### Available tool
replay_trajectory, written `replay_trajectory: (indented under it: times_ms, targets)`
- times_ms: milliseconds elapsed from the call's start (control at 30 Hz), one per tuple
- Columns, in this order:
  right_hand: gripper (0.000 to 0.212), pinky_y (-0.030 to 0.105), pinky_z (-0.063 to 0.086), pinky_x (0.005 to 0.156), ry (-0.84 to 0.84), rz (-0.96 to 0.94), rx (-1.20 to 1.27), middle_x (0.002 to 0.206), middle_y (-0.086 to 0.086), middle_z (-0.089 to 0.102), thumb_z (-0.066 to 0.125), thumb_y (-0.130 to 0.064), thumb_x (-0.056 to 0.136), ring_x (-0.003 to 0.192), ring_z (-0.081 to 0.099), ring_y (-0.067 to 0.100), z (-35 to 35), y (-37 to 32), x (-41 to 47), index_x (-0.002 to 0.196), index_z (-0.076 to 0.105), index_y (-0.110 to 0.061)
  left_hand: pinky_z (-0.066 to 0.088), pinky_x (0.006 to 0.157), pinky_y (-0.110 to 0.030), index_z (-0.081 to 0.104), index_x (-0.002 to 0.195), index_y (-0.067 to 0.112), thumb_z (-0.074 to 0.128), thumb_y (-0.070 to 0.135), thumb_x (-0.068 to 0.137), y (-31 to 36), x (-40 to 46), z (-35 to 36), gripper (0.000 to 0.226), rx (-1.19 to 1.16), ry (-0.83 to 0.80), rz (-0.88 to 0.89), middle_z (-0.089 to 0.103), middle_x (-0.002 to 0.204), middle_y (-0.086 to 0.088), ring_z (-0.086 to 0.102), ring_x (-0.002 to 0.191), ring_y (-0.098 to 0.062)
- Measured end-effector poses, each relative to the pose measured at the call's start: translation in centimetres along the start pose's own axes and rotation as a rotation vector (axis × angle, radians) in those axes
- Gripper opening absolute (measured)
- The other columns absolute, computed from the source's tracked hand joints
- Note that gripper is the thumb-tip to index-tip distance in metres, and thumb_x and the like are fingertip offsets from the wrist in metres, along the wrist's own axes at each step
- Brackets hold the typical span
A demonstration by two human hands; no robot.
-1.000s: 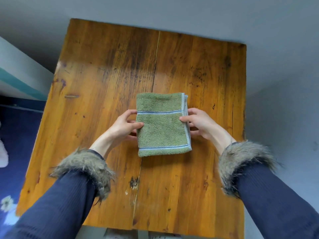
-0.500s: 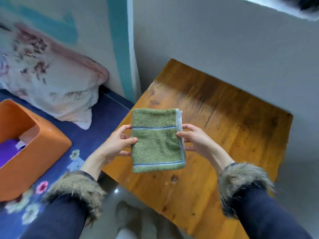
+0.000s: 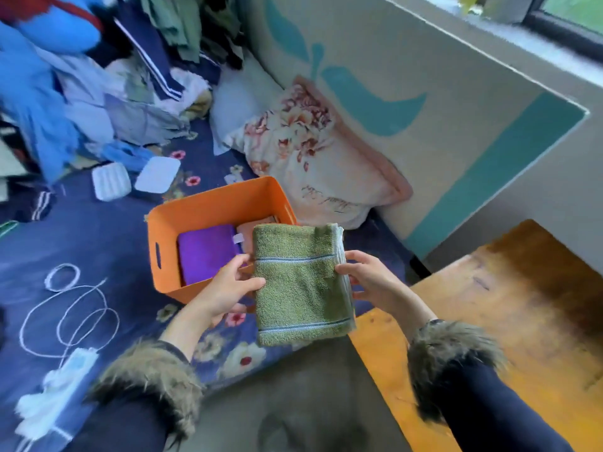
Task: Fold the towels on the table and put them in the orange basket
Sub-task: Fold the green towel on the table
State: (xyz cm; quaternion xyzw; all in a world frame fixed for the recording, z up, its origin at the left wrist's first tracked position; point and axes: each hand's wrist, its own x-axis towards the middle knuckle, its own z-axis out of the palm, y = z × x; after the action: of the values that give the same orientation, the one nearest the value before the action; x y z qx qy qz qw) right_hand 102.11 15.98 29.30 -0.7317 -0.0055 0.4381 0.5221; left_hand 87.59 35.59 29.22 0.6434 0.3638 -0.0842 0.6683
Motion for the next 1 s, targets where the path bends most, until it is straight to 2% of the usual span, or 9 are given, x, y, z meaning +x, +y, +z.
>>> replay_trajectory:
  times_ms: [200,333,433,567,733,800,867,933,1000]
  targets:
    - [0.017,0.031,0.048,0.07,-0.082,0.013,-0.093,0.078,-0.002,0.061,0.056,-0.007,0.086,0.065,0.054,0.012,7.9,-3.9,5.1,0.093,0.059,-0.022,0.046,0.072,-0.035,0.036,0.118,0.031,0.057,0.006,0.09,-1.0,1.4,-7.9,0.043,-0.074,0.132,-0.052,0.059,0.102,-0.006,0.058,0.075,-0.02]
    - [0.015,0.026,0.048,0.058,-0.098,0.026,-0.155,0.077,0.001,0.061,0.054,-0.005,0.089,0.065,0.057,0.012,10.2,-6.7,8.7,0.09,0.057,-0.02,0.044,0.085,-0.044,0.038,0.128,0.027,0.057,0.008,0.09,-0.7,4.6,-10.8,0.046,-0.102,0.171,-0.077,0.059,0.112,-0.009,0.057,0.093,-0.023]
    - [0.016,0.027,0.047,0.058,-0.075,0.027,-0.224,0.079,0.002,0.06,0.055,-0.006,0.088,0.068,0.056,0.012,11.0,-8.5,12.2,0.086,0.057,-0.021,0.046,0.08,-0.037,0.035,0.135,0.024,0.057,0.012,0.09,0.0,8.3,-11.9,0.052,-0.076,0.196,-0.099,0.057,0.115,-0.006,0.055,0.099,-0.018]
    - [0.012,0.031,0.051,0.064,-0.032,0.024,-0.371,0.084,0.002,0.058,0.057,-0.008,0.088,0.074,0.056,0.014,11.6,-10.1,18.2,0.094,0.055,-0.018,0.044,0.056,-0.026,0.036,0.133,0.023,0.055,0.009,0.091,0.8,14.3,-12.1,0.048,-0.089,0.236,-0.117,0.054,0.089,0.003,0.053,0.076,-0.006]
    - [0.014,0.038,0.054,0.077,0.041,0.039,-0.524,0.102,0.011,0.065,0.053,-0.012,0.085,0.092,0.063,0.028,12.9,-10.1,25.1,0.096,0.054,-0.021,0.054,0.075,-0.045,0.041,0.123,0.025,0.057,0.01,0.09,-0.2,21.7,-12.1,0.039,-0.02,0.276,-0.207,0.058,0.089,-0.008,0.058,0.086,-0.024]
    - [0.018,0.033,0.052,0.076,0.077,0.042,-0.601,0.109,0.009,0.064,0.048,-0.009,0.085,0.094,0.061,0.026,13.6,-9.3,27.2,0.098,0.054,-0.021,0.056,0.075,-0.047,0.043,0.116,0.026,0.057,0.009,0.089,-1.7,24.1,-11.9,0.034,-0.01,0.284,-0.242,0.062,0.095,-0.013,0.063,0.091,-0.03]
    - [0.029,0.027,0.044,0.08,0.092,0.068,-0.665,0.124,0.009,0.059,0.044,-0.008,0.089,0.111,0.055,0.026,14.2,-8.1,28.9,0.114,0.055,-0.016,0.057,0.072,-0.05,0.045,0.109,0.028,0.057,0.008,0.088,-3.3,26.0,-11.4,0.031,-0.015,0.292,-0.261,0.064,0.101,-0.017,0.064,0.094,-0.032]
    - [0.04,0.029,0.041,0.092,0.1,0.113,-0.686,0.132,0.01,0.053,0.043,-0.007,0.09,0.123,0.048,0.028,14.7,-6.8,30.6,0.13,0.049,-0.013,0.056,0.07,-0.053,0.045,0.107,0.03,0.056,0.008,0.088,-4.7,27.7,-11.0,0.031,-0.01,0.29,-0.279,0.064,0.102,-0.019,0.064,0.094,-0.033]
    - [0.043,0.032,0.042,0.098,0.109,0.136,-0.69,0.129,0.012,0.057,0.045,-0.006,0.089,0.118,0.053,0.03,15.2,-5.7,32.4,0.131,0.048,-0.011,0.056,0.07,-0.053,0.045,0.107,0.03,0.056,0.007,0.088,-5.9,29.4,-10.8,0.031,-0.004,0.293,-0.298,0.063,0.101,-0.02,0.064,0.094,-0.034]
